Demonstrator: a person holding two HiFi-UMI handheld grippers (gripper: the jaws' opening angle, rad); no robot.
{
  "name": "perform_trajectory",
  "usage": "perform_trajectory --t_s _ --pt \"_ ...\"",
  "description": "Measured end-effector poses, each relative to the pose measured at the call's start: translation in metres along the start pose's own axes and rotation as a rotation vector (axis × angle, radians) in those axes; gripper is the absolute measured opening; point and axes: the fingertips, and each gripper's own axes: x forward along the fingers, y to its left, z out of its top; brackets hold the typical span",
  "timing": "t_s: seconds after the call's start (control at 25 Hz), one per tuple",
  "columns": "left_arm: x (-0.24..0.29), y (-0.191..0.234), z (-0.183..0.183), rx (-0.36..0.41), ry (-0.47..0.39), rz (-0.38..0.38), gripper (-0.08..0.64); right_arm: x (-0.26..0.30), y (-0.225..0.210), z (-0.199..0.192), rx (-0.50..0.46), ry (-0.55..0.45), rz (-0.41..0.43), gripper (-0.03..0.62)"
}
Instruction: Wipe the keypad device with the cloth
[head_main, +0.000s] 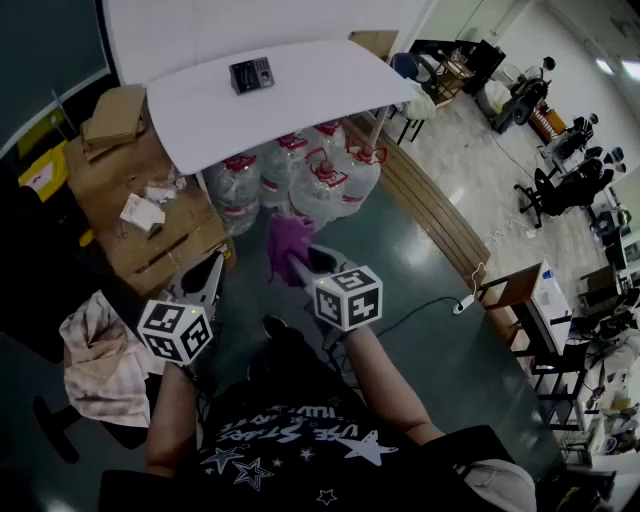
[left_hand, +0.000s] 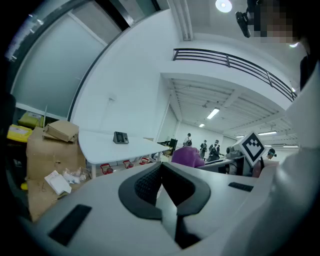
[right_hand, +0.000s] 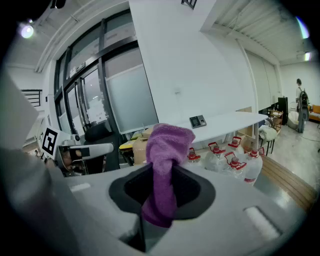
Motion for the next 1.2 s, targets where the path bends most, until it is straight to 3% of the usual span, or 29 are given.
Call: perform_trajectory --t_s 0.8,1.2 --pt "-0.014 -0.014 -0.023 -0.008 0.040 -0.008 0.008 -0.013 0.010 -0.030 0.011 0.031 0.001 0.097" --pt "-0.018 -0.021 -0.031 -0.014 0.059 -0.031 0.009 -0.027 -0.003 -0.029 0.059 -0.008 -0.062 0.097"
